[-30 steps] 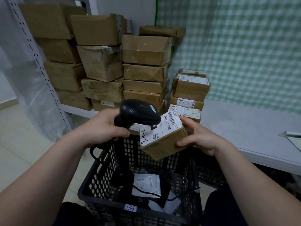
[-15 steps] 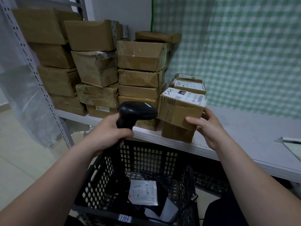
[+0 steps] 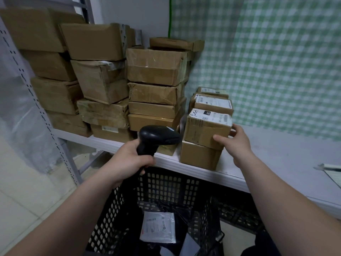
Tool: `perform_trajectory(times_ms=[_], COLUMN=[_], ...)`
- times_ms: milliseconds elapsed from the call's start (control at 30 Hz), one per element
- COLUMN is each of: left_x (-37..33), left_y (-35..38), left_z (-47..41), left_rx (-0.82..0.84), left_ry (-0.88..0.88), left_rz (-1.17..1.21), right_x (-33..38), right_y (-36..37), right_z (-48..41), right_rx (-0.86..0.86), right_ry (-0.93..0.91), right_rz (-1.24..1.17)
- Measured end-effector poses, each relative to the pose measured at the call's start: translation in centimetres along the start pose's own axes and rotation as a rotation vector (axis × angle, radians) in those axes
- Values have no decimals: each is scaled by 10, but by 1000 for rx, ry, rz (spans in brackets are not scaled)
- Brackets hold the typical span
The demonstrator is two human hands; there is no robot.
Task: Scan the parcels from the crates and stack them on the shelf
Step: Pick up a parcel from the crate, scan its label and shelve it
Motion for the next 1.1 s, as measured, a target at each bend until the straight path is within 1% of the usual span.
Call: perform_trajectory(times_ms=[100, 333, 467, 533, 633, 733, 867, 933, 1033, 1100], left_x=[4, 13, 23, 36, 60, 88, 131, 152, 183, 205], left_y=[5, 8, 3, -2, -8, -10, -10, -11, -14, -19], left_z=[-3, -4, 0, 1, 2, 3, 1, -4, -17, -26], left_rx=[-8, 21, 9, 1, -2, 3, 23, 26, 32, 40], left_ry=[-14, -29, -55, -93, -154, -211, -311, -361, -424, -459], left_rz=[1, 0, -7, -15, -65, -74, -66, -64, -96, -145], right_x=[-2, -5, -10, -16, -29, -56, -117, -152, -207, -241], right_y=[1, 2, 0, 7, 27, 55, 98, 116, 140, 156], right_z=[0, 4, 36, 55, 81, 99, 113, 118, 120, 118], right_rx=[-114, -207, -374, -383, -264, -58, 293, 432, 519, 548], right_ry=[-25, -81, -175, -247, -311, -297, -107, 7, 185, 333], right_rz=[109, 285, 252, 194, 172, 220, 389, 492, 581, 582])
Point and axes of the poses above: each hand's wrist, its own z-axis away from the middle knuckle, its own y-axis out of the palm, x = y × z, the point moved 4 cm from there along -z, towards the middle knuckle, and after that the axes turned 8 degrees about -x, right-handed, at the moved point
